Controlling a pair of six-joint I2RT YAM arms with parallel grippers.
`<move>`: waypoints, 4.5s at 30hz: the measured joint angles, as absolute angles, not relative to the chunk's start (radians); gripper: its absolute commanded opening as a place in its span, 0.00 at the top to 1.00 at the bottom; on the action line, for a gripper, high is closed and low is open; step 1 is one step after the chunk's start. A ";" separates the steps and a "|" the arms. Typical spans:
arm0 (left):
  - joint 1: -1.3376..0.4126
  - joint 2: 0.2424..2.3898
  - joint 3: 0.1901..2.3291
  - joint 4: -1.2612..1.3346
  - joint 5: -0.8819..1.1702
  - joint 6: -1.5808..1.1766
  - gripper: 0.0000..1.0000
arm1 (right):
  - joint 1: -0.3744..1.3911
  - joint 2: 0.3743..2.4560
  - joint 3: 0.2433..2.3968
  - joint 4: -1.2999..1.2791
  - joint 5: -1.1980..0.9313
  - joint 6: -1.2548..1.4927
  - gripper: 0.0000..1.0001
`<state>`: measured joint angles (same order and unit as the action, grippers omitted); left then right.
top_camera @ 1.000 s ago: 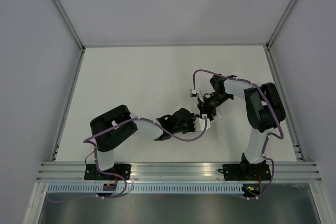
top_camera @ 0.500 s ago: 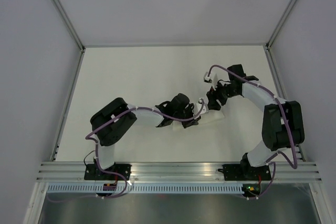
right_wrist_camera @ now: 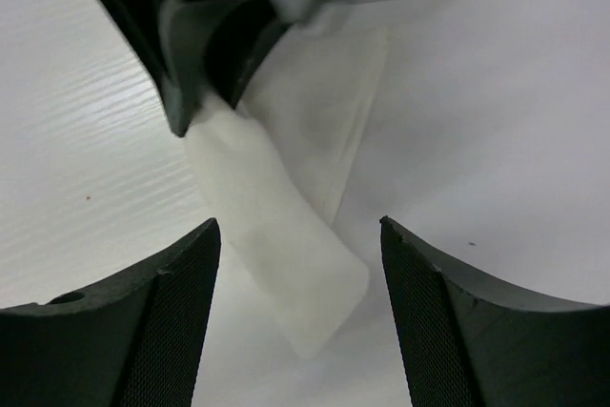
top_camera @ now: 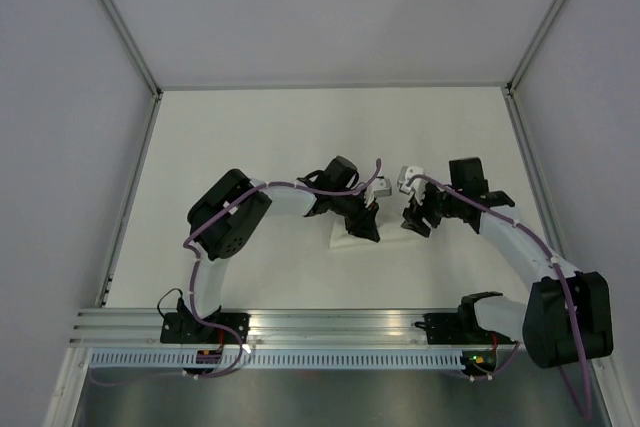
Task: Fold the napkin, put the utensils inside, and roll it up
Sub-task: Roll the napkin at the center of the board.
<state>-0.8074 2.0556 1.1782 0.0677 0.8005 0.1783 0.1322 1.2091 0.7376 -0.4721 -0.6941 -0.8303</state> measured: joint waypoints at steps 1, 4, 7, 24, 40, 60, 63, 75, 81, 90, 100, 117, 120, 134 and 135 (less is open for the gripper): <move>-0.804 2.065 1.187 0.058 0.825 0.173 0.98 | 0.150 1.193 0.707 -0.467 -0.684 -0.842 0.26; -0.797 2.088 1.204 0.030 0.902 0.159 0.98 | 0.252 1.148 0.606 -0.426 -0.625 -0.867 0.25; -0.792 2.108 1.214 0.005 0.964 0.142 0.98 | 0.369 1.111 0.517 -0.363 -0.561 -0.870 0.25; -0.791 2.136 1.238 -0.084 1.054 0.099 0.92 | 0.580 1.190 0.455 -0.193 -0.408 -0.853 0.56; -0.787 2.037 1.178 -0.060 0.862 0.014 0.53 | 0.585 1.208 0.466 -0.210 -0.418 -0.861 0.87; -0.738 1.472 0.606 0.509 0.242 -0.075 0.50 | 0.427 1.554 0.785 -0.560 -0.654 -1.015 0.89; -0.786 1.426 0.517 0.581 0.151 -0.049 0.46 | 0.385 1.646 0.865 -0.657 -0.712 -1.058 0.89; -1.123 1.493 0.566 0.557 -0.081 0.279 0.34 | 0.310 1.876 1.061 -0.907 -0.836 -1.135 0.89; -1.161 1.647 0.697 0.513 -0.087 0.414 0.33 | 0.304 1.901 1.082 -0.930 -0.846 -1.133 0.89; -1.156 1.790 0.765 0.472 -0.068 0.486 0.39 | 0.300 1.919 1.094 -0.947 -0.856 -1.122 0.89; -1.094 1.802 0.813 0.390 0.062 0.454 0.85 | 0.296 1.921 1.091 -0.937 -0.861 -1.087 0.89; -0.998 1.826 0.859 0.344 0.306 0.316 0.98 | 0.288 1.738 1.005 -0.756 -0.764 -0.896 0.27; -0.982 1.832 0.865 0.341 0.354 0.297 0.98 | 0.266 1.680 1.003 -0.698 -0.738 -0.832 0.26; -0.865 1.953 1.026 0.189 0.665 0.200 0.98 | 0.118 1.337 0.876 -0.516 -0.741 -0.701 0.25; -0.857 1.967 1.047 0.167 0.689 0.196 0.98 | 0.113 1.313 0.854 -0.518 -0.743 -0.720 0.24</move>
<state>-0.8566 1.9671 1.0466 0.1673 0.6888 0.1955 0.1131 1.3128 0.8539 -0.5182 -0.7433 -0.7204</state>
